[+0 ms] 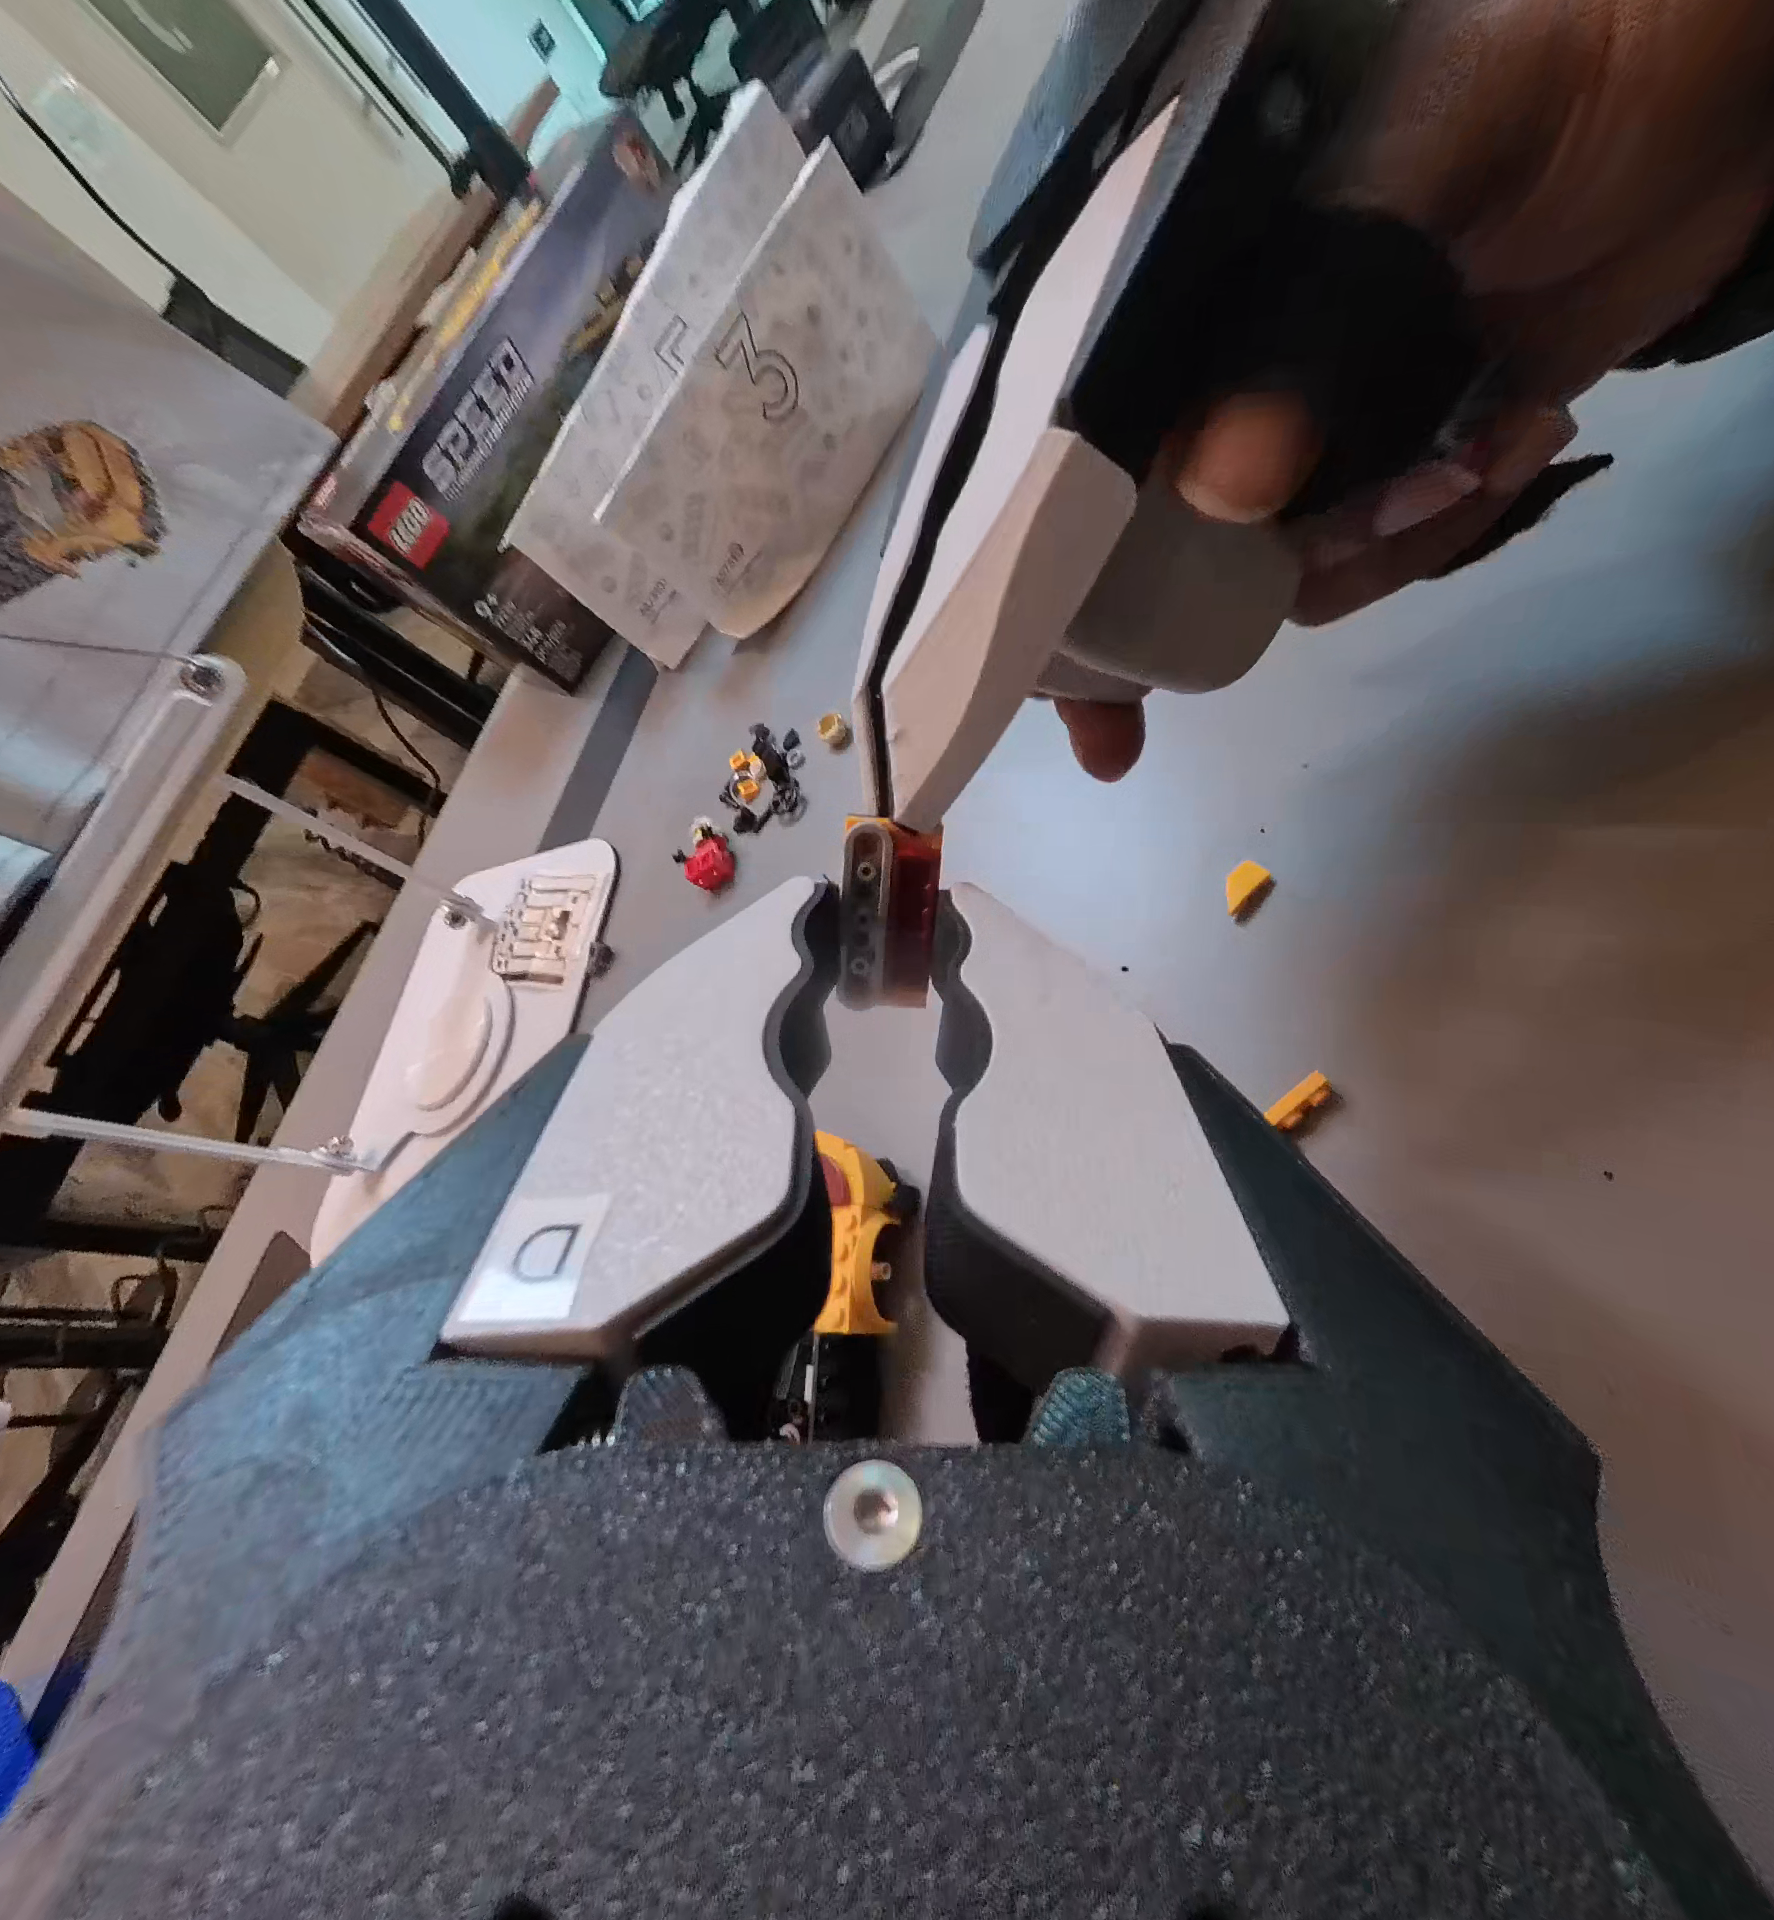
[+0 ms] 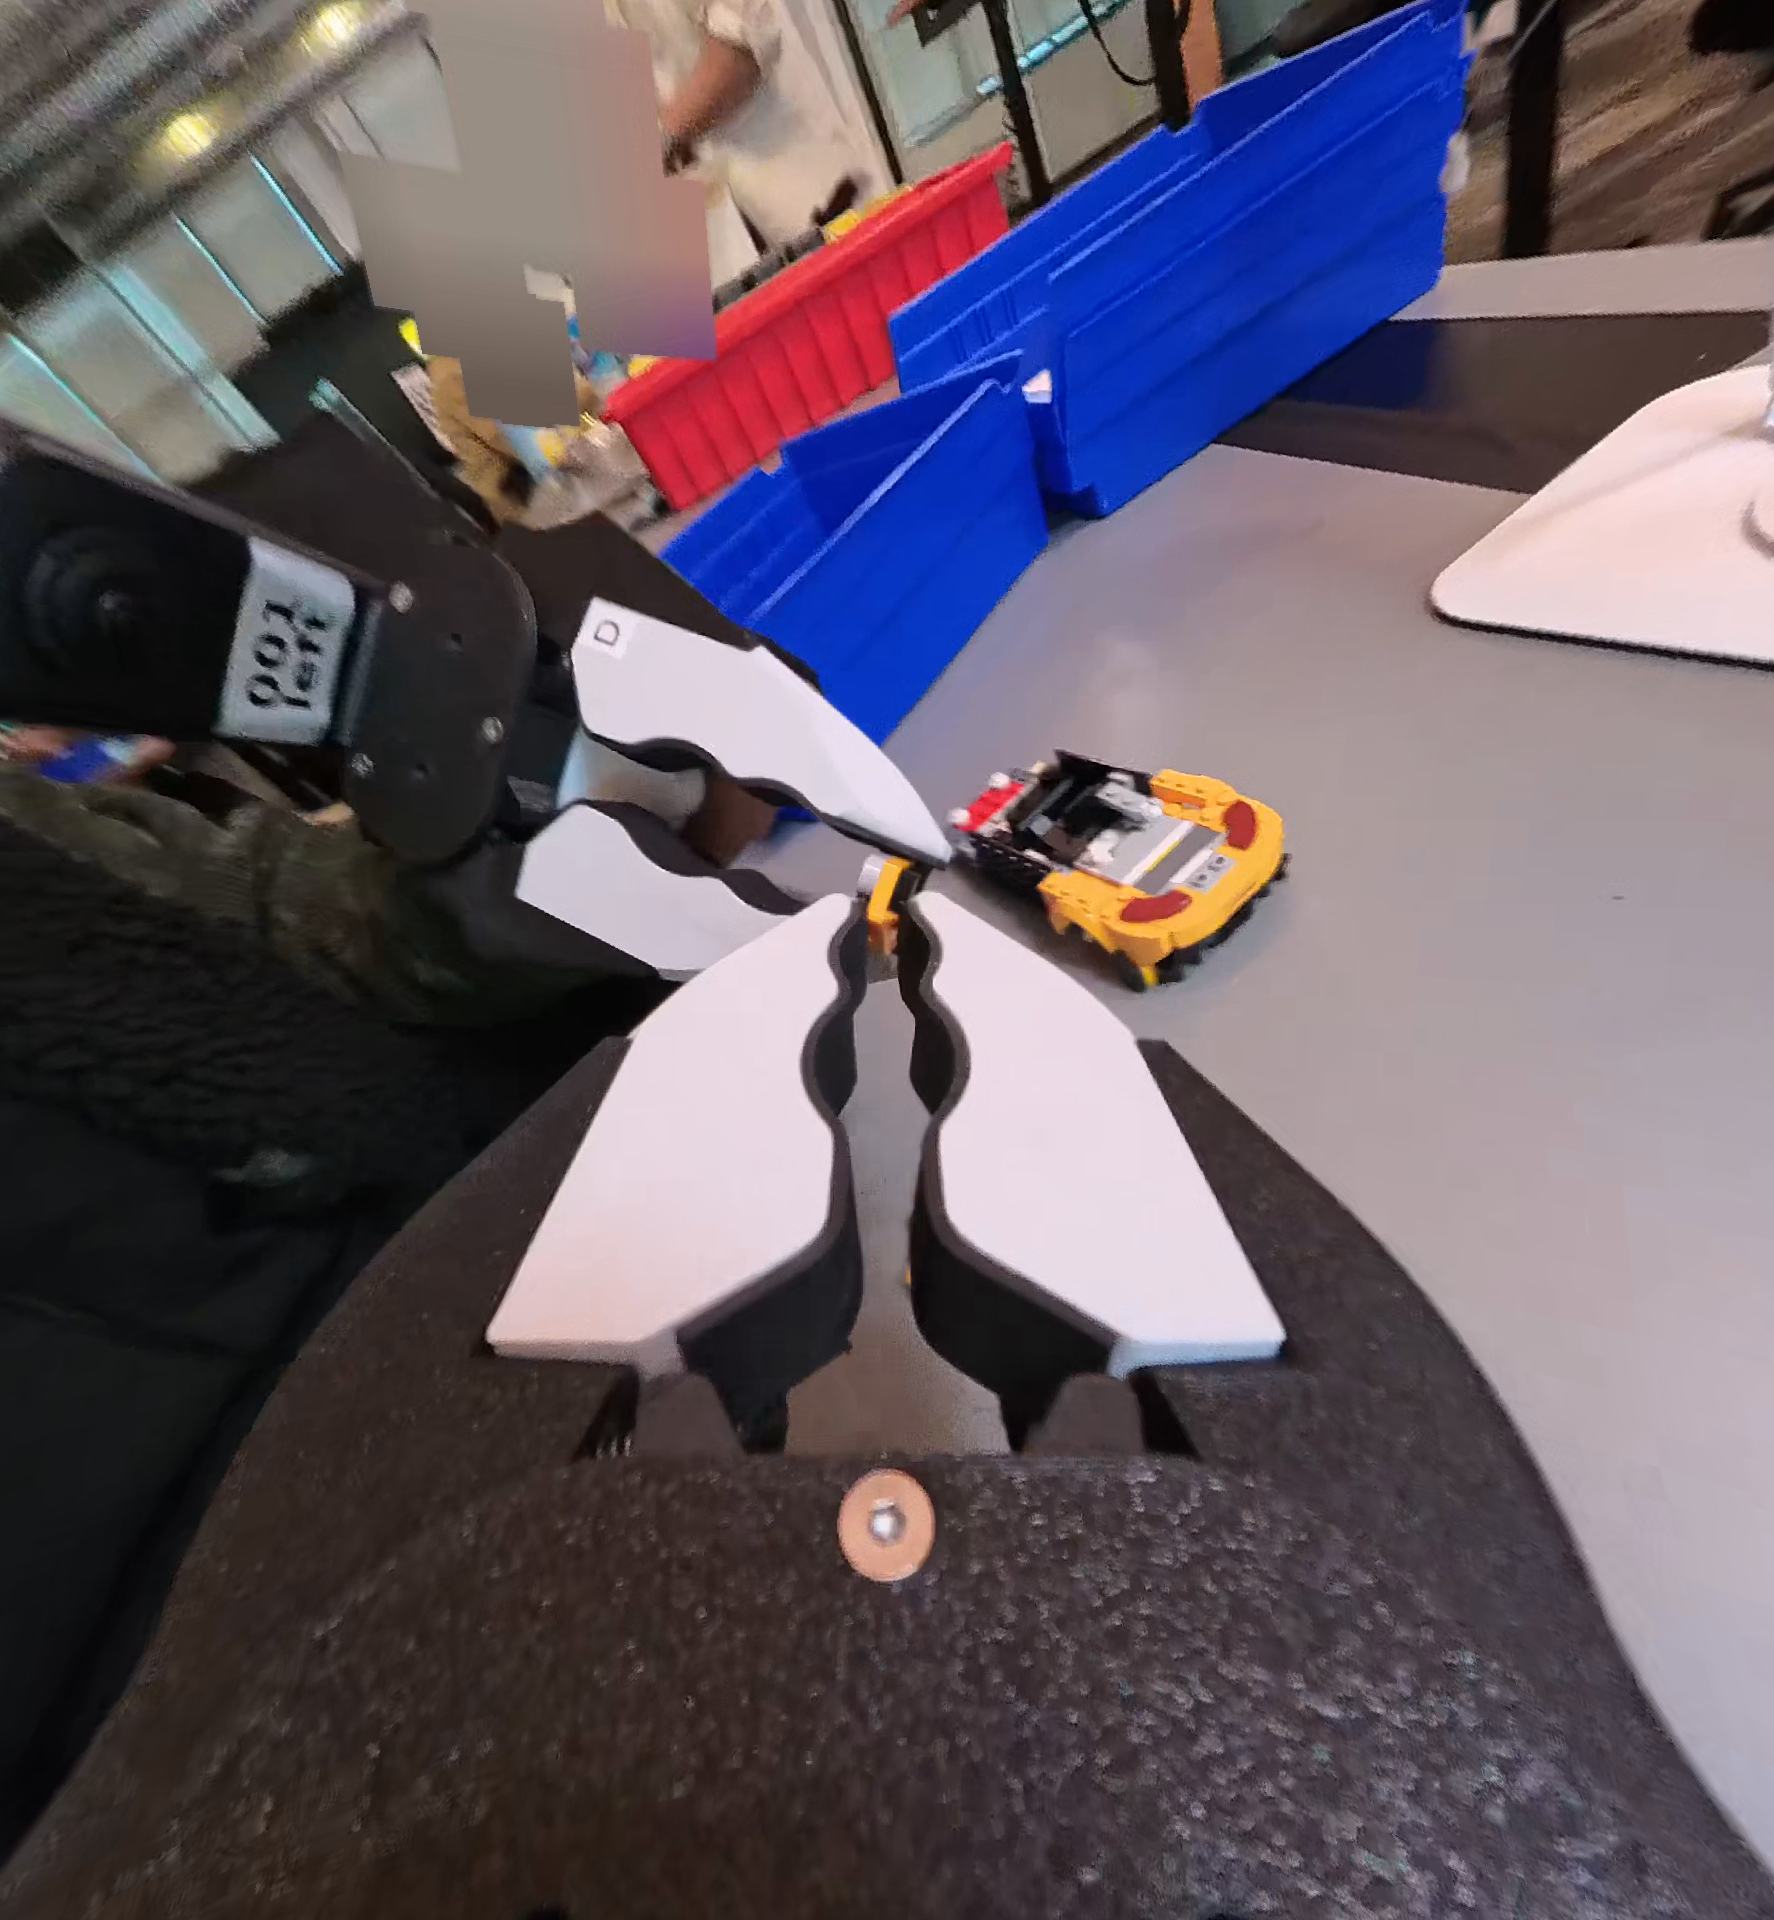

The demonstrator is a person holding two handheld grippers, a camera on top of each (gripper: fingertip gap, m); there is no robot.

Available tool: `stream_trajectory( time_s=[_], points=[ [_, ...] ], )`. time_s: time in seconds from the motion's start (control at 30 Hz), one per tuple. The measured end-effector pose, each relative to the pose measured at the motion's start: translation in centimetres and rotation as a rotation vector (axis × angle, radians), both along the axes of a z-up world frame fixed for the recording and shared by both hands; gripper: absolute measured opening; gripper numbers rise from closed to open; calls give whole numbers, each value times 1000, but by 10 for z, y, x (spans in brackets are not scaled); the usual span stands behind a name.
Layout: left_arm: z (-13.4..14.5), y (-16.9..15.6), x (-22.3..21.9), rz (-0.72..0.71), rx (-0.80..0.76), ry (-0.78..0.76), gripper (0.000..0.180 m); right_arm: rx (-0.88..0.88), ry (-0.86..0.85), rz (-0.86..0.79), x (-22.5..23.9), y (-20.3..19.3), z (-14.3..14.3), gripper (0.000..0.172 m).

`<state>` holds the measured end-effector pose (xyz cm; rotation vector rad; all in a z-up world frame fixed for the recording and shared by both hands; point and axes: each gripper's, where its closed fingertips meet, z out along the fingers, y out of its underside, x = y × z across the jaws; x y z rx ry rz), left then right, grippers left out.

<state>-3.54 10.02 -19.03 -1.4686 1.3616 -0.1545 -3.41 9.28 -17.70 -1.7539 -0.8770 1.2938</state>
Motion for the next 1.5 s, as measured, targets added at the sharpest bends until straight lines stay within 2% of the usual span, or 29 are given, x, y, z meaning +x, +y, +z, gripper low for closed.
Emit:
stream_trajectory(
  time_s=[0.13,0.27,0.53,0.57,0.6,0.63,0.7,0.77,0.83,1.03,1.2,1.37,1.5],
  points=[
    [15,-7,4,-57,27,-94,17,-201,179,87,4,-4,10,4],
    [26,-16,8,-125,16,-190,16,-299,295,173,7,-11,19,4],
    [45,-32,11,-254,-90,-377,21,-361,429,305,9,-24,33,4],
    [48,-36,12,-282,-110,-412,19,-357,432,314,9,-25,33,4],
    [61,-44,11,-341,-129,-503,7,-340,389,290,7,-23,24,4],
    [74,-48,8,-369,-163,-571,6,-327,367,282,7,-21,16,4],
    [71,-48,6,-366,-106,-510,6,-342,457,308,12,-23,25,4],
    [68,-46,4,-366,-143,-504,5,-223,414,288,11,-24,33,4],
    [63,-36,0,-326,-152,-475,5,-201,413,281,11,-23,40,4],
    [43,-33,2,-318,-212,-390,4,-184,347,249,10,-21,25,4],
    [30,-36,-1,-348,-317,-348,4,-119,214,224,16,-15,12,4],
    [-22,-33,2,-319,-421,-139,4,23,-43,166,26,-6,-17,4],
    [-58,-36,10,-302,-485,-28,11,43,-86,163,29,-6,-24,4]
  ],
)
